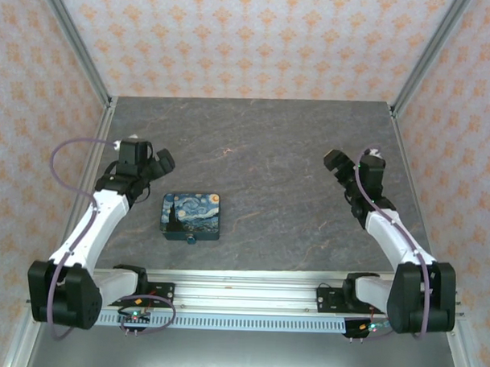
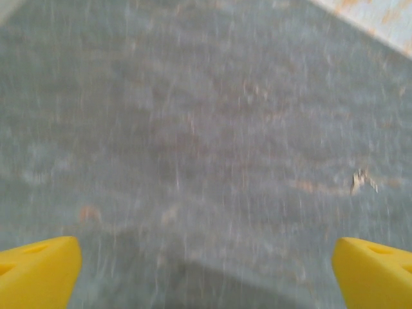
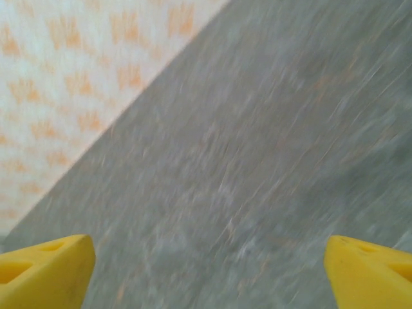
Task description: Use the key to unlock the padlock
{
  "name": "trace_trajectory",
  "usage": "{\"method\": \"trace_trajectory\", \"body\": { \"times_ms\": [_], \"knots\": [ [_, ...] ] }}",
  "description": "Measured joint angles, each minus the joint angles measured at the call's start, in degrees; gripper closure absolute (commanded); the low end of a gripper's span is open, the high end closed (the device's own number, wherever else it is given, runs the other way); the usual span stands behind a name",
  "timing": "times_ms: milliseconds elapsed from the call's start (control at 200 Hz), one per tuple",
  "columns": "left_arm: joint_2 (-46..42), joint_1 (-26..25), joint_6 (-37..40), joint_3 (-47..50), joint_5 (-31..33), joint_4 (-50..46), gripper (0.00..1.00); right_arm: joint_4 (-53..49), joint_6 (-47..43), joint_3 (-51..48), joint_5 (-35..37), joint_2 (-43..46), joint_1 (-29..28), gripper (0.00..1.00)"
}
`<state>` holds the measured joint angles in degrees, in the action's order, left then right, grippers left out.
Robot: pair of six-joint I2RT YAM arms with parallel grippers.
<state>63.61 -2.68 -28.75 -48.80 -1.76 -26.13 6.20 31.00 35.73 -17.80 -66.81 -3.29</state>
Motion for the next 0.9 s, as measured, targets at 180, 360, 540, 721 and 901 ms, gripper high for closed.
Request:
{"method": "trace_trajectory", "body": {
  "times_ms": [180, 360, 540, 721, 901],
  "knots": [
    [-6.78, -3.34, -3.98, 2.86, -3.67, -8.72, 0.00, -7.48, 4.70, 0.15, -1.03, -0.68, -11.96, 0.02],
    [-9.14, -6.56, -6.97, 8.11, -5.14, -11.96, 0.00, -6.95, 9.99, -1.38, -3.50, -2.69, -21.59, 0.17],
    [-9.90, -7.80, -9.01, 13.35, -5.49, -12.35, 0.00, -6.12, 13.55, -1.53, -4.70, -7.50, -29.14, 0.21],
    [-10.40, -8.96, -10.84, 16.92, -6.97, -10.23, 0.00, -4.98, 15.34, 1.11, -6.10, -14.58, -32.00, 0.26],
    [-11.63, -8.96, -12.26, 17.38, -7.89, -8.11, 0.00, -5.25, 14.49, 11.69, -6.97, -24.02, -31.98, 0.34]
  ]
}}
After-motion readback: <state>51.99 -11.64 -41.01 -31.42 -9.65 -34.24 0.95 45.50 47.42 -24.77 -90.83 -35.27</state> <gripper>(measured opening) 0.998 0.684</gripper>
